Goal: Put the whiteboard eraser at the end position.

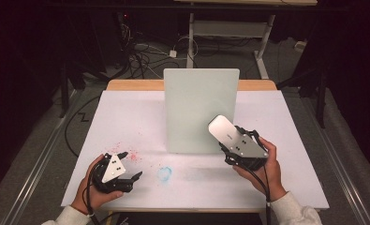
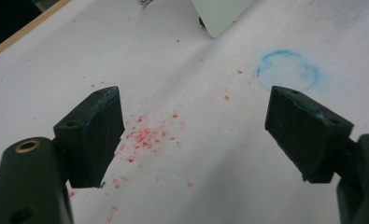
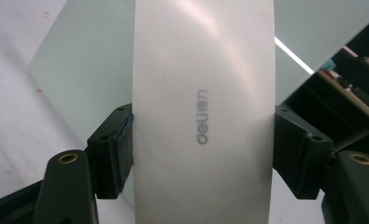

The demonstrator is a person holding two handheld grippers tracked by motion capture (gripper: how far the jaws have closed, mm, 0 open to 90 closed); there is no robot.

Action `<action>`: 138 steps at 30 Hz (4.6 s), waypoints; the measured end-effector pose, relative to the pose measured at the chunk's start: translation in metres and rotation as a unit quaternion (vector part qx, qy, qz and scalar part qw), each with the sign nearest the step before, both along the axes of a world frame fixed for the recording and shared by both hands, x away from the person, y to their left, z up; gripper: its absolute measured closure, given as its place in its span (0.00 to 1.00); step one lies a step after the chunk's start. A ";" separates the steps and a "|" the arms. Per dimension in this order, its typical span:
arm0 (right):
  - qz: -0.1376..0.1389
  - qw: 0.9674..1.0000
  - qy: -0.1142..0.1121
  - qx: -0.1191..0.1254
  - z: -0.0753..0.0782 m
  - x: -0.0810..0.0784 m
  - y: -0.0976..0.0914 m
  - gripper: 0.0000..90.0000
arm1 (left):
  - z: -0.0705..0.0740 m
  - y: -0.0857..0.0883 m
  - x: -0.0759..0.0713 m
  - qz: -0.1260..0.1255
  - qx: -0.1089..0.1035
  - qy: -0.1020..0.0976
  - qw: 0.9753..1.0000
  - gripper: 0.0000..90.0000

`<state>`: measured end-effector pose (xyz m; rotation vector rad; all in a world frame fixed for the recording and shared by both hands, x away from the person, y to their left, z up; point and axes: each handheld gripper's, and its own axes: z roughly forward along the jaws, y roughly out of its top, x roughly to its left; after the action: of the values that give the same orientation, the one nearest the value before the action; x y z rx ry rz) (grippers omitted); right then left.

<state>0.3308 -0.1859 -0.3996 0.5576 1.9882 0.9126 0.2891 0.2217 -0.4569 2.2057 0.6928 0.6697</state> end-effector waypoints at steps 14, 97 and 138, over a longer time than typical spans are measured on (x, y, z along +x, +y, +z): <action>0.091 0.992 0.076 -0.039 -0.007 -0.006 0.015 0.35 | -0.001 -0.001 0.000 -0.002 0.002 0.004 1.000 0.21; 0.162 0.975 0.146 -0.035 -0.010 -0.008 0.033 0.30 | -0.003 -0.004 0.000 -0.012 0.011 0.013 1.000 0.21; 0.020 0.999 0.032 0.016 -0.002 -0.007 -0.027 0.22 | -0.002 -0.005 -0.001 -0.012 0.016 0.003 1.000 0.21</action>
<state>0.3238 -0.2127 -0.4018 0.5732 2.0525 0.9635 0.2877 0.2169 -0.4593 2.2423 0.6625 0.6674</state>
